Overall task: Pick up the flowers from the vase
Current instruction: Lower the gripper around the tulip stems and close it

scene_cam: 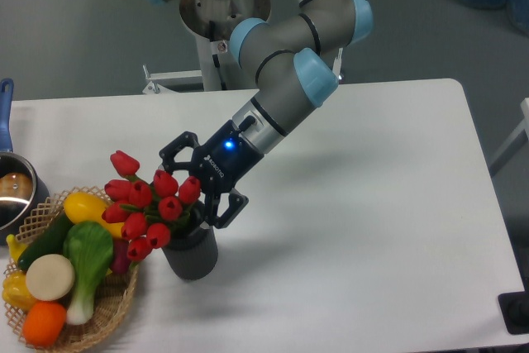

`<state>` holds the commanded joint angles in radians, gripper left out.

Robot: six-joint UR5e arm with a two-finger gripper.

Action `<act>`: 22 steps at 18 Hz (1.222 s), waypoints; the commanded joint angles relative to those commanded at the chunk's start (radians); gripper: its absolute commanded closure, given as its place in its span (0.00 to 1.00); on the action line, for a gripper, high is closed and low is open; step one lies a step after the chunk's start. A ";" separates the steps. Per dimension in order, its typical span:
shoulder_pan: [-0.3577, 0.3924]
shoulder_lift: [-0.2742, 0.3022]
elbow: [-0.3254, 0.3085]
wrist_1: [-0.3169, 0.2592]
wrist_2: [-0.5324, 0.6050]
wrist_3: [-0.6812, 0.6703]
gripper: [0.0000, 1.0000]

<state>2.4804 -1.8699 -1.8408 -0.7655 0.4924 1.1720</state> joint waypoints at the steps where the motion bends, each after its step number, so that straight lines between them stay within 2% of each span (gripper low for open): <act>1: -0.002 -0.002 0.006 0.000 0.000 0.000 0.03; 5: -0.002 -0.006 0.014 -0.002 0.000 0.000 0.24; 6: 0.000 -0.006 0.017 -0.002 0.000 0.000 0.32; 7: 0.000 -0.006 0.018 -0.002 0.000 0.000 0.34; 10: 0.000 -0.006 0.022 -0.002 0.000 -0.002 0.48; 12: 0.000 -0.005 0.022 -0.002 0.002 -0.002 0.52; 14: 0.000 -0.005 0.023 -0.002 0.002 -0.002 0.64; 18: 0.002 -0.003 0.023 -0.002 0.003 0.000 0.65; 21: 0.005 0.001 0.022 -0.003 0.003 -0.006 0.74; 22: 0.006 0.003 0.022 -0.003 0.003 -0.008 0.74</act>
<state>2.4866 -1.8669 -1.8193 -0.7685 0.4955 1.1643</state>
